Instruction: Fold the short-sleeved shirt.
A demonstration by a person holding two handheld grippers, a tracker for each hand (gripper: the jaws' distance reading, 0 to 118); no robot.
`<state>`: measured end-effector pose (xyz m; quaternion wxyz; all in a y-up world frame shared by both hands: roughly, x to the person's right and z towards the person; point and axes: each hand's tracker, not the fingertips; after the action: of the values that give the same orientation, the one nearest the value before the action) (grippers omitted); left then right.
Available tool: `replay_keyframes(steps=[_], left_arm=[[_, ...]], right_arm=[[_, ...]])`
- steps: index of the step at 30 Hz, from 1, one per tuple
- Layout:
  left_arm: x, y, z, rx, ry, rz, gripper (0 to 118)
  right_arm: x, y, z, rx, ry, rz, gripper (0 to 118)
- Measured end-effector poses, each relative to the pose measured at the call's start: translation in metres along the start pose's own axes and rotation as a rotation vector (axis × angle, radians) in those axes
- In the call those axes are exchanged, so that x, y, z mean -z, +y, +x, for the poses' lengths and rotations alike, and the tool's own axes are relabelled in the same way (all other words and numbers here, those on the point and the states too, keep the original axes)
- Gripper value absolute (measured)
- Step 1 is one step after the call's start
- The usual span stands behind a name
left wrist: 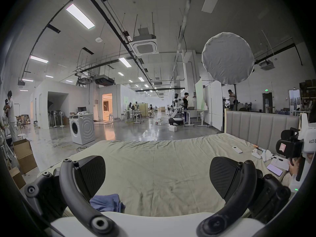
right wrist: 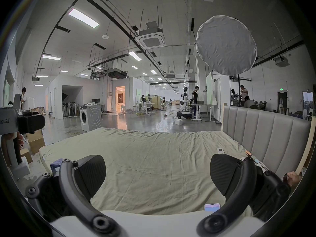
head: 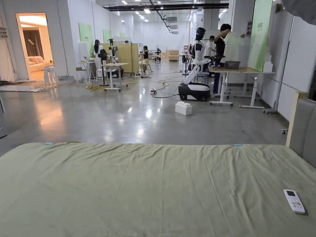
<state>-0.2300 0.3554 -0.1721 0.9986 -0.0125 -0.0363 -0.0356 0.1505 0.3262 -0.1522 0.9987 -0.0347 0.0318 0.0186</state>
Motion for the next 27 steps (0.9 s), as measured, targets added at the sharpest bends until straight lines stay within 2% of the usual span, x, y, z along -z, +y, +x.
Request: replay_keyframes(steps=[7,12,27], left_arm=[[0.0036,0.0035,0.0048,-0.008,-0.003,0.001,118],[0.0033,0.0044,0.0082,0.010,-0.010,-0.002,118],[0.0012,0.0047,0.0088,-0.006,-0.011,-0.003,118]], right_arm=[[0.0006,-0.0027,-0.0017,0.024,0.016,-0.012,118],[0.0003,0.0011,-0.0045,-0.003,0.019,-0.006,118],[-0.0009,0.0018,-0.0026,0.013,0.012,-0.013,118]])
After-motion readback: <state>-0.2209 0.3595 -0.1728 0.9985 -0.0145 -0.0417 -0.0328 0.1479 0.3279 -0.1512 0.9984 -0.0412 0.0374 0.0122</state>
